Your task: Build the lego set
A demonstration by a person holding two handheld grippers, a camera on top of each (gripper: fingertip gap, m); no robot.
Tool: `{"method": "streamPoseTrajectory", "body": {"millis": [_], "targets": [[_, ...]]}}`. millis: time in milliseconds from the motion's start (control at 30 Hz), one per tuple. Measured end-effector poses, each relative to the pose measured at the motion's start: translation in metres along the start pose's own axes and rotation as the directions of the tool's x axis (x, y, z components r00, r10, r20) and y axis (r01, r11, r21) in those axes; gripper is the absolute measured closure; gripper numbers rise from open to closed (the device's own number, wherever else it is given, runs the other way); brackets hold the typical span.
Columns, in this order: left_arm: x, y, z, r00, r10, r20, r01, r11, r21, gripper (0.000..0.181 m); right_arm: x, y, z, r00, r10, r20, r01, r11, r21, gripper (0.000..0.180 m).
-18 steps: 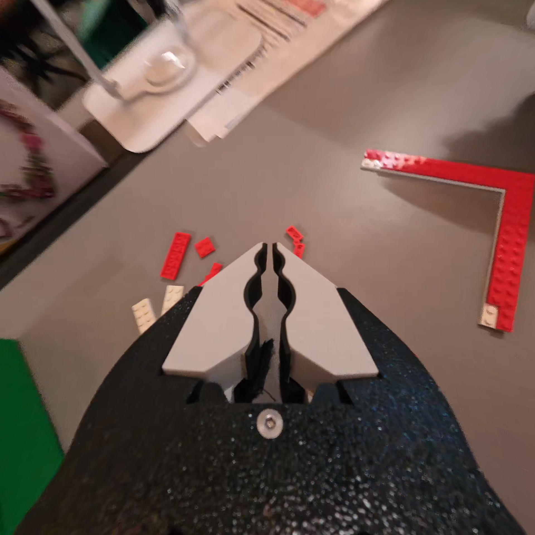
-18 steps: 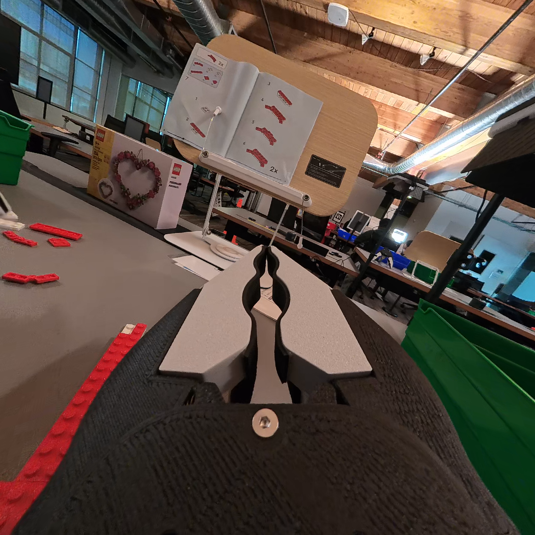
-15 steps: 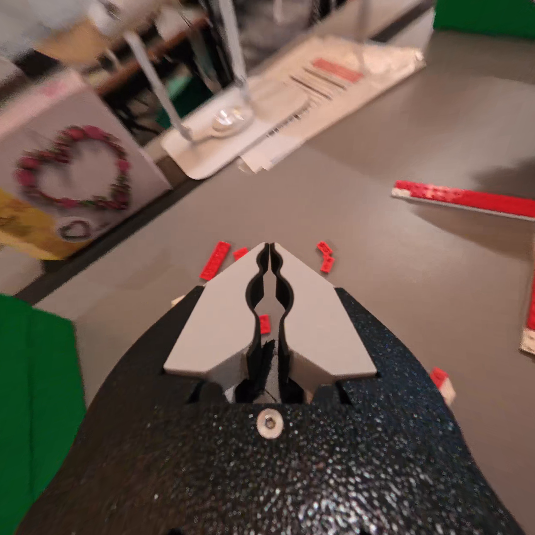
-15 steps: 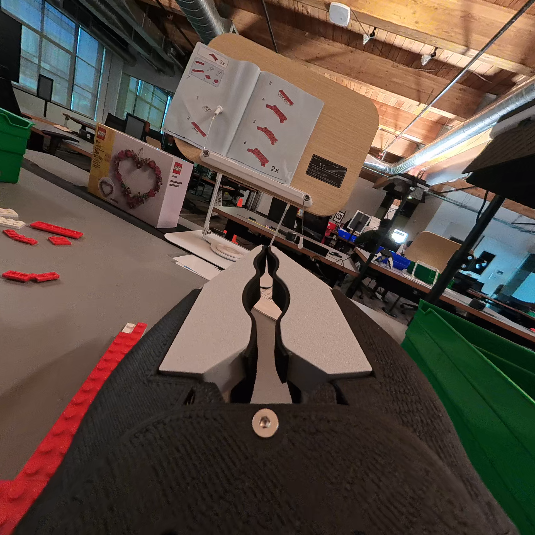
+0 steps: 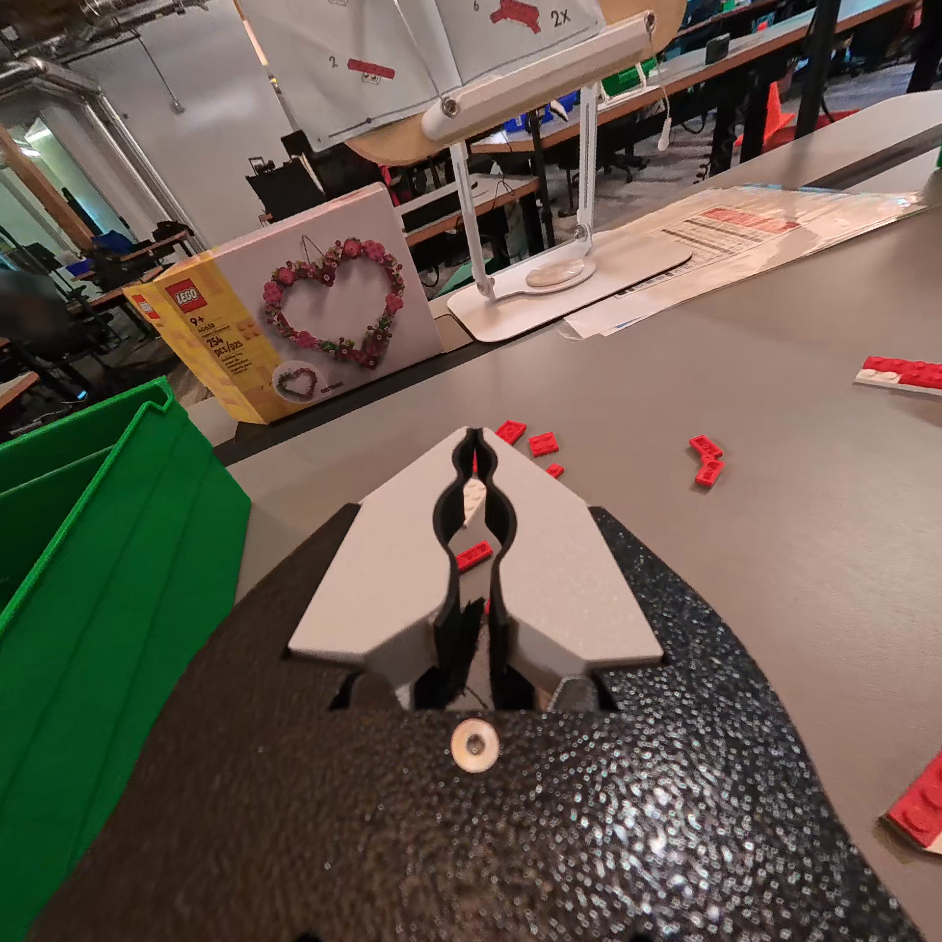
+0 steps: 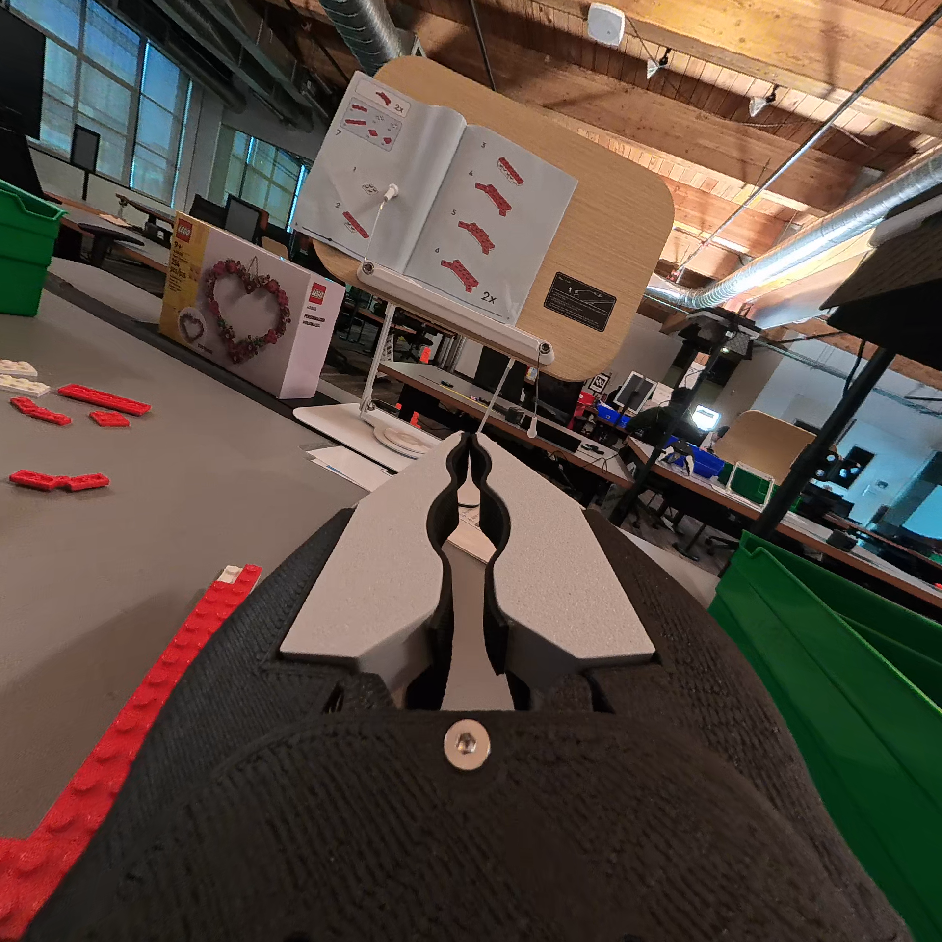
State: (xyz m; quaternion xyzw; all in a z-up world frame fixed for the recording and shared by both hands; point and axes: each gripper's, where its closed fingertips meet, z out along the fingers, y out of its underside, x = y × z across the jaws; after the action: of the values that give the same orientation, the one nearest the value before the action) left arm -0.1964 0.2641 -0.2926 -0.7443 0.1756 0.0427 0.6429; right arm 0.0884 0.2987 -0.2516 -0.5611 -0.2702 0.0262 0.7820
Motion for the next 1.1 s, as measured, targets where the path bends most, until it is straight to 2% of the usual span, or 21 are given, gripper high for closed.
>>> {"method": "streamPoseTrajectory", "body": {"millis": [133,533,733,833,900,1000,1100], "targets": [[-0.001,-0.004,-0.003,1.0,-0.03,-0.001,0.03,0.998,0.049,0.181,0.0,0.0,0.0,1.0,-0.001,0.0,0.001,1.0,0.0,0.18],[0.018,-0.003,0.001,0.996,0.008,-0.084,-0.003,0.998,0.059,0.181,-0.007,0.002,0.0,0.998,-0.054,0.016,0.055,0.998,-0.021,0.18],[0.039,-0.008,-0.003,0.975,0.026,-0.219,-0.007,0.996,0.088,0.181,-0.022,-0.004,-0.001,0.991,-0.117,0.069,0.117,0.993,0.0,0.18],[0.065,-0.013,-0.015,0.907,0.072,-0.414,-0.019,0.991,0.132,0.181,-0.052,-0.014,-0.003,0.965,-0.076,0.251,0.075,0.997,0.016,0.178],[0.082,-0.01,-0.025,0.828,0.093,-0.553,-0.029,0.992,0.123,0.181,-0.083,-0.017,-0.005,0.9,-0.009,0.435,0.027,0.999,-0.036,0.173],[0.091,-0.006,-0.034,0.774,0.099,-0.626,-0.029,0.992,0.121,0.181,-0.129,-0.021,-0.008,0.746,0.063,0.663,0.012,0.994,-0.109,0.166],[0.092,0.002,-0.032,0.769,0.096,-0.632,-0.054,0.995,0.084,0.178,-0.16,-0.024,-0.003,0.617,0.1,0.781,0.049,0.985,-0.165,0.158]]}}
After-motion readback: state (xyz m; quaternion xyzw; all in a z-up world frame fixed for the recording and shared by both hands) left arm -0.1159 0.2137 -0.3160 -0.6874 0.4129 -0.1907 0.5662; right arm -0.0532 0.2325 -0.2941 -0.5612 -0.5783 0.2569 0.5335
